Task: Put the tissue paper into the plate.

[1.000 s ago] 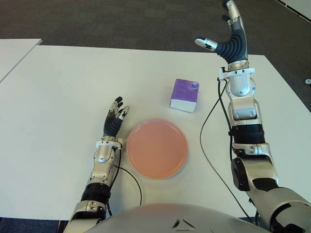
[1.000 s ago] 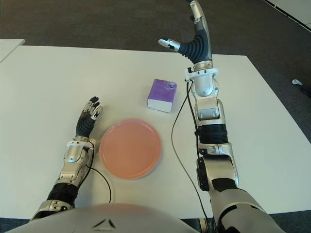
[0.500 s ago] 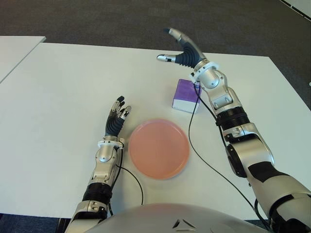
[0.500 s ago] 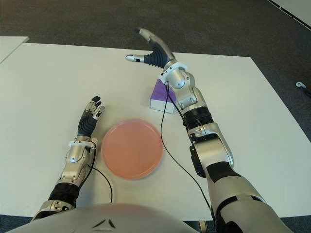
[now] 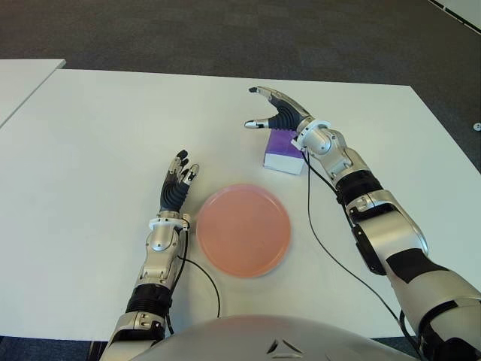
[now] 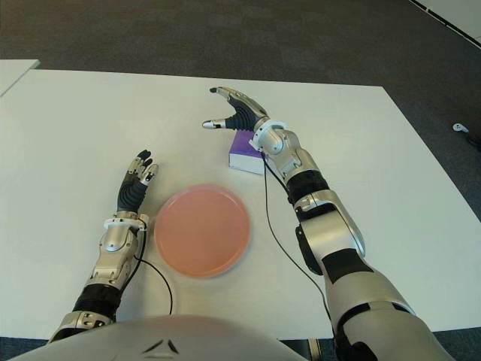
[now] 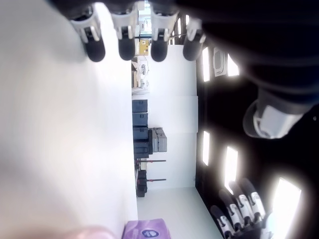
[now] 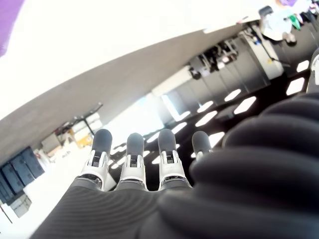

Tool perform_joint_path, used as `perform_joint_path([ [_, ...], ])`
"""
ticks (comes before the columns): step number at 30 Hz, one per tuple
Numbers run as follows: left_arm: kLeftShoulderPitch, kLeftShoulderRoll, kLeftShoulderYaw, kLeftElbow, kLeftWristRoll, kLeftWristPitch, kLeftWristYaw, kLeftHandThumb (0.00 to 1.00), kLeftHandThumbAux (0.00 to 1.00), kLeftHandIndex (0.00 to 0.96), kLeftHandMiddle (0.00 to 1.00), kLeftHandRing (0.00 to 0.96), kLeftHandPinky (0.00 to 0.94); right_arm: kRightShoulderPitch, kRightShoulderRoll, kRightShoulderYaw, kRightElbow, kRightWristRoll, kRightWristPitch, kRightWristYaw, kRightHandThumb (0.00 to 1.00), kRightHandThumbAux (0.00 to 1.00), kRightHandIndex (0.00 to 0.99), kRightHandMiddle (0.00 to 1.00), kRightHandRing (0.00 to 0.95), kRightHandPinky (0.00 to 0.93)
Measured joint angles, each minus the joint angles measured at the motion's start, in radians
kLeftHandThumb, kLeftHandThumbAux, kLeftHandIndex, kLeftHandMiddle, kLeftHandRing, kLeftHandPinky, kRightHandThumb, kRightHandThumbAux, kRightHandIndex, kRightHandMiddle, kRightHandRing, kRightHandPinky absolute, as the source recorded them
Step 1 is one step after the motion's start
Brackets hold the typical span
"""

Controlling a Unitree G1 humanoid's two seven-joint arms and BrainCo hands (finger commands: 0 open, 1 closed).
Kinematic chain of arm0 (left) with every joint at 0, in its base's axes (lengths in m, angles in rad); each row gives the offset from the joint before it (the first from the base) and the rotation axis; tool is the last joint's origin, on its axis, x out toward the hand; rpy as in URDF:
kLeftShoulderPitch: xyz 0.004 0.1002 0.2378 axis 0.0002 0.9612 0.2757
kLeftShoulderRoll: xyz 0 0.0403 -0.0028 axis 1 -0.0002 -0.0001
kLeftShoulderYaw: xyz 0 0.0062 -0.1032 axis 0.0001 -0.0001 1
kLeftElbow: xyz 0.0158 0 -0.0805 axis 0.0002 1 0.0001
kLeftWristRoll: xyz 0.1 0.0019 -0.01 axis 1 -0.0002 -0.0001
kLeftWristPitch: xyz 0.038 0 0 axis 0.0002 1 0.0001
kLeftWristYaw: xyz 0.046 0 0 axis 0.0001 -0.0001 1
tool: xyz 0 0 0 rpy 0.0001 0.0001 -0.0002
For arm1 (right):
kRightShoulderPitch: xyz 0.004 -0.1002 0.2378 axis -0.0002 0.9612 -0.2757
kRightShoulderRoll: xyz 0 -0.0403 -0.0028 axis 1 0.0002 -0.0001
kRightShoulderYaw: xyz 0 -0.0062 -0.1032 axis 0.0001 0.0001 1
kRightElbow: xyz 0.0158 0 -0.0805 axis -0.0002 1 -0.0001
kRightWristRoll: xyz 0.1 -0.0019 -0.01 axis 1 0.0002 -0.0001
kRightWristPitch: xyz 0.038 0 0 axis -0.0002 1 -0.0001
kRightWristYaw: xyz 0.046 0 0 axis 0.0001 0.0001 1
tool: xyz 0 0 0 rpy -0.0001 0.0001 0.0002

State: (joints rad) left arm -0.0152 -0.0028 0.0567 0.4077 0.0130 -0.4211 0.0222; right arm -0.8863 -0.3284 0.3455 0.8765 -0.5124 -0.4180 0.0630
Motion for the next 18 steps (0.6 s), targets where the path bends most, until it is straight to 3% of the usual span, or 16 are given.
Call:
perform_joint_path([
  [18, 0.0, 0.002, 0.003, 0.006, -0.001, -0.015, 0.0, 0.0, 0.449, 0.0, 0.0, 0.0, 0.0, -0.035, -0.034, 0.057, 0.072, -0.064, -0.018, -0.011, 0.138, 0.403, 0.0, 0.0, 0.0, 0.0],
])
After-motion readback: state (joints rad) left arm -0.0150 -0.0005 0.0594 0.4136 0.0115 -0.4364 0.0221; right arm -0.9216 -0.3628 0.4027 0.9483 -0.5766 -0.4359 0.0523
